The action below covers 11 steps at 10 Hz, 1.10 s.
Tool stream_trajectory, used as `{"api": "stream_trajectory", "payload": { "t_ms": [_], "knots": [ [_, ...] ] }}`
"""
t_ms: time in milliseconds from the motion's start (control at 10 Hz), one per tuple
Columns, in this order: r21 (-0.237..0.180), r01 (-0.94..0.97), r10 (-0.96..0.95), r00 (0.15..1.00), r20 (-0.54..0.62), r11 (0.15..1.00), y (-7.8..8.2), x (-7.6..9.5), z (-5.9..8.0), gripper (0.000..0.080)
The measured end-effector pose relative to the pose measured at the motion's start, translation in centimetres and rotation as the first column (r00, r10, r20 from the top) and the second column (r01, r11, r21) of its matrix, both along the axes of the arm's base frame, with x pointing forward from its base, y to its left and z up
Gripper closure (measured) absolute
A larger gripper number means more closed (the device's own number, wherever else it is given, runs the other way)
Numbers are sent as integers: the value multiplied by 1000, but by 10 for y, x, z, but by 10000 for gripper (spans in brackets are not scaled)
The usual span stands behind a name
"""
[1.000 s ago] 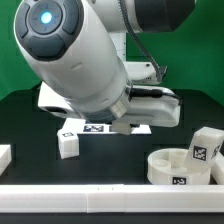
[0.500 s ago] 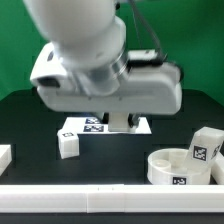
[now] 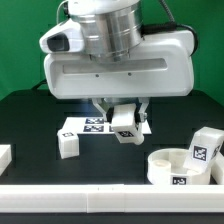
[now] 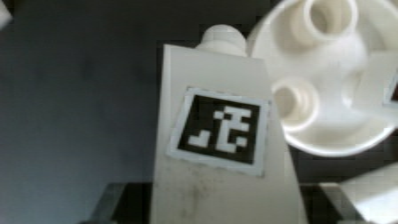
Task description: Assemble stool
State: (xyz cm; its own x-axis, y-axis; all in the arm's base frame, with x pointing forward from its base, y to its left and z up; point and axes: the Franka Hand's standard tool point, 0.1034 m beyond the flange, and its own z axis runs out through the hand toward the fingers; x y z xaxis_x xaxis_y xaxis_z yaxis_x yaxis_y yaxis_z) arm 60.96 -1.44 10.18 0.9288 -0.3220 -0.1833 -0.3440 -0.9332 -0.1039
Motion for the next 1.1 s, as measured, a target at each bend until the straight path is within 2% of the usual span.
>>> {"api": "stream_trajectory", "payload": {
  "t_ms": [100, 300, 400, 500, 800, 1100],
  "knots": [
    [-39, -12, 15, 997, 80, 999, 2, 6, 1, 472],
    [-96, -57, 74, 980, 185, 994, 15, 16, 15, 472],
    [-138, -77, 112, 958, 263, 987, 22, 27, 21, 472],
    [-164, -72, 124, 936, 330, 984, 29, 30, 20, 472],
    [-192, -70, 141, 913, 383, 979, 28, 30, 16, 472],
    [-244, -177, 262, 887, 381, 953, 52, 29, 22, 472]
  ]
}}
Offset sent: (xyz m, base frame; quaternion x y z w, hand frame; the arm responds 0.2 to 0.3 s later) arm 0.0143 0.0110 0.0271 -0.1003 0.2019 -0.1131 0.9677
